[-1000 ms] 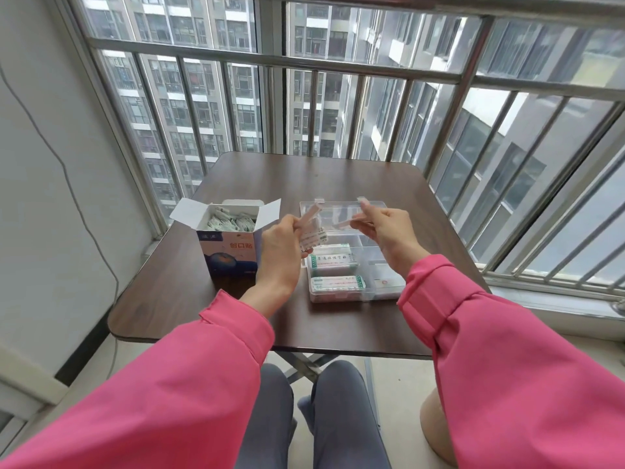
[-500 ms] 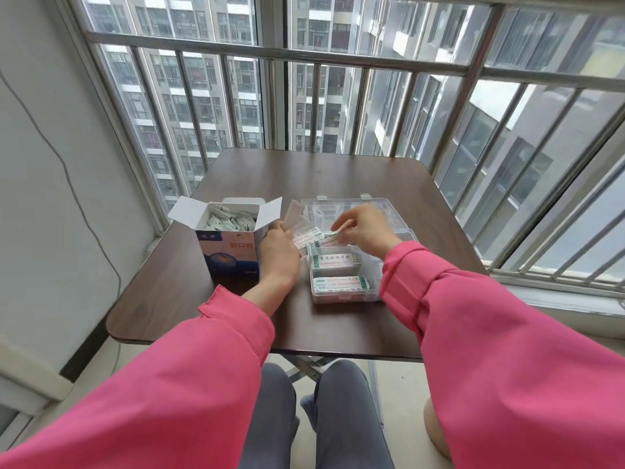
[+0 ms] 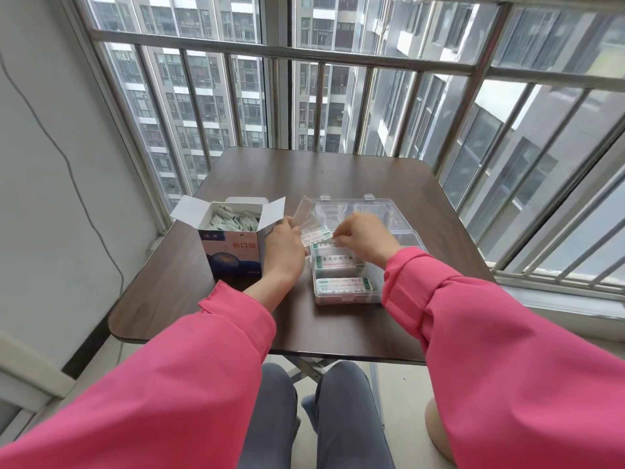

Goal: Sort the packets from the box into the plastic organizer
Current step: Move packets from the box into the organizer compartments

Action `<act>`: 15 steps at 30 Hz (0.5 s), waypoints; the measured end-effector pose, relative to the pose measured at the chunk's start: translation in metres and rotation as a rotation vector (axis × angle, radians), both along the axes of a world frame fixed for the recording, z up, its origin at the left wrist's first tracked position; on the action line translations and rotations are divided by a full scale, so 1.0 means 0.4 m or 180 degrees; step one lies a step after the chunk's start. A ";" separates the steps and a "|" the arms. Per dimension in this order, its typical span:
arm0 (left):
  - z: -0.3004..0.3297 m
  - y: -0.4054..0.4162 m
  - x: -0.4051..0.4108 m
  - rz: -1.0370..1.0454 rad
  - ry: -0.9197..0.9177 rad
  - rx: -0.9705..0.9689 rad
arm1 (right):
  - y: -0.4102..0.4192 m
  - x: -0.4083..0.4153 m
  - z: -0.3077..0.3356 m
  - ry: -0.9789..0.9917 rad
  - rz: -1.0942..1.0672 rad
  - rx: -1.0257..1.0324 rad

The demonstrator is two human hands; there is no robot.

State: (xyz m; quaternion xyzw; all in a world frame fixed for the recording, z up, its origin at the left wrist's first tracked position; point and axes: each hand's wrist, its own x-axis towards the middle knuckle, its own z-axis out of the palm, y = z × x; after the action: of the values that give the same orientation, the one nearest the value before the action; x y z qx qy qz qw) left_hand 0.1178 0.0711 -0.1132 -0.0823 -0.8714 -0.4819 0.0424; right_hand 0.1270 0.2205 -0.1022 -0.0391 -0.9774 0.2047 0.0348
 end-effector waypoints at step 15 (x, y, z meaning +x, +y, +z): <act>0.004 0.024 0.001 -0.0304 -0.0287 0.0877 | 0.014 0.054 0.042 0.0311 -0.0489 -0.2356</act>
State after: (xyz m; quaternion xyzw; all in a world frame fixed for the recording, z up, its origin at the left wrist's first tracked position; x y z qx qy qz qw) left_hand 0.1182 0.0808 -0.1116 -0.0953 -0.7931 -0.6015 -0.0088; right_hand 0.1487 0.2261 -0.0852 -0.1124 -0.8287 0.5424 0.0801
